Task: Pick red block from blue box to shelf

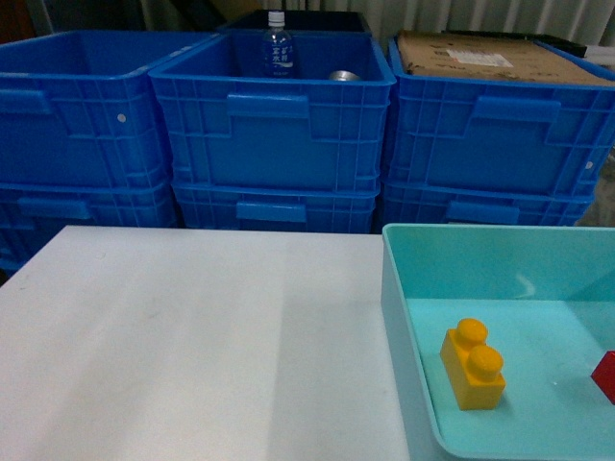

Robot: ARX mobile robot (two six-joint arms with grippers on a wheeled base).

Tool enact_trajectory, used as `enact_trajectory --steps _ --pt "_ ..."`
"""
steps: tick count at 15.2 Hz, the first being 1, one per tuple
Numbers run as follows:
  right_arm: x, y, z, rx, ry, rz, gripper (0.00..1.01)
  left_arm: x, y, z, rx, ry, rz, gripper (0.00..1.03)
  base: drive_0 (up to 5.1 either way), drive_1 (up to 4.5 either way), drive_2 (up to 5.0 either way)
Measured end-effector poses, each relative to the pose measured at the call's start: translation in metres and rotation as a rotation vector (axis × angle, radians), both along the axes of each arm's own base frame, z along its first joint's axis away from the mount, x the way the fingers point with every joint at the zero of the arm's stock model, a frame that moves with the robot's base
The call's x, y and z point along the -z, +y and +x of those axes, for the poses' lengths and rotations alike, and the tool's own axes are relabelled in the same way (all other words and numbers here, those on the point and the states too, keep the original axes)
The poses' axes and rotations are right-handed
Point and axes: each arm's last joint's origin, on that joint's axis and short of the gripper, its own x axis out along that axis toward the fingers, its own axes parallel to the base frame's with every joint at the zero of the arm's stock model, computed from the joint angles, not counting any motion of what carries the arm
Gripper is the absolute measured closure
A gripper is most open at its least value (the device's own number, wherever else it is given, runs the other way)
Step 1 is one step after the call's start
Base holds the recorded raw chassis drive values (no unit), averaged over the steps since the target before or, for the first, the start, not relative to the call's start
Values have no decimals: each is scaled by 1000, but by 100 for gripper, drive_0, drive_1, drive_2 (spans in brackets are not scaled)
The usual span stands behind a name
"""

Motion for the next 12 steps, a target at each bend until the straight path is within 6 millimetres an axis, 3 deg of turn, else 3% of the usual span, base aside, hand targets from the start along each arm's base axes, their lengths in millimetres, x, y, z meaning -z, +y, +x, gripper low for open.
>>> enact_trajectory --steps 12 --pt "0 0 0 0 0 0 3 0 0 0 0 0 0 5 0 0 0"
